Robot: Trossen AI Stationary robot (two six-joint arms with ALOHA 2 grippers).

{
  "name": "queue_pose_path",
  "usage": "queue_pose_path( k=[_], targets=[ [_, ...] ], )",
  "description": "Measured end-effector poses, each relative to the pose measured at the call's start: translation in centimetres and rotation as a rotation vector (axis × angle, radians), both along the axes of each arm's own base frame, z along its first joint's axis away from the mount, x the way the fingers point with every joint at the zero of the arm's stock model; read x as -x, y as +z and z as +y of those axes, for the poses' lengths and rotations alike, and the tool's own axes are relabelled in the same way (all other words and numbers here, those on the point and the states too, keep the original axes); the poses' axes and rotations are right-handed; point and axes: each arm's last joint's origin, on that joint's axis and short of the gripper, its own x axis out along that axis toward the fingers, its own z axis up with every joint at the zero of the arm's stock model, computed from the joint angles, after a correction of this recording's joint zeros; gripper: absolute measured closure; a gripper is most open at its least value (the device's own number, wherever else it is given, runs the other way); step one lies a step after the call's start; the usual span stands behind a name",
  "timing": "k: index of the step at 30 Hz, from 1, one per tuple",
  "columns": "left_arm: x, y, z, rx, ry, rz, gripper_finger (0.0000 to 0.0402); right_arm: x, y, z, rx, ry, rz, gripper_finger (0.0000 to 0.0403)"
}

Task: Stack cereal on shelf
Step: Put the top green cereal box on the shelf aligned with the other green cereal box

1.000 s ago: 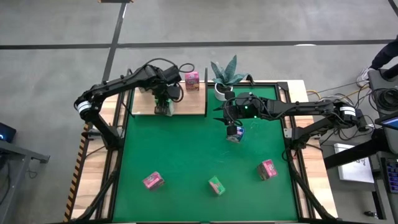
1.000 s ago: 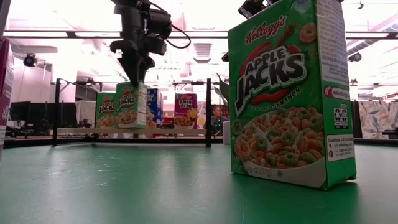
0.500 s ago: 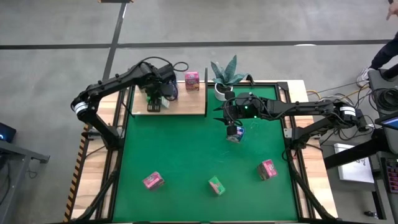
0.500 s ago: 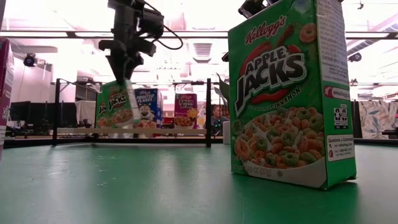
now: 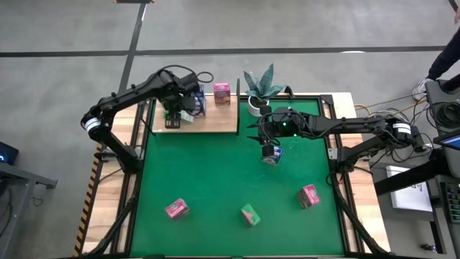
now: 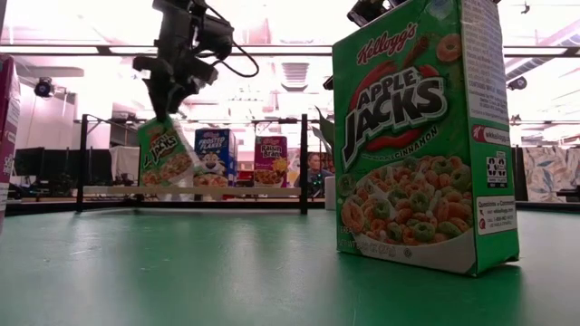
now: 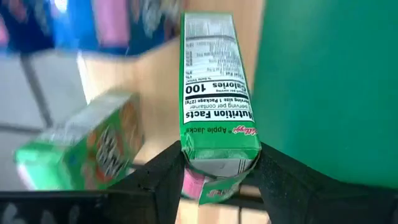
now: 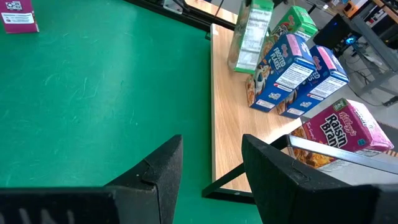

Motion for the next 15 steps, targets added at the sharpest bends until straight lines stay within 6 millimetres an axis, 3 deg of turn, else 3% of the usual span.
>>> queue_pose_path(
  k=[15],
  targets=[
    [1.5, 0.0, 0.7, 0.001, 0.079, 0.095, 0.0256, 0.0, 0.0, 0.0, 0.000, 0.000, 0.000, 0.0246]
  ],
)
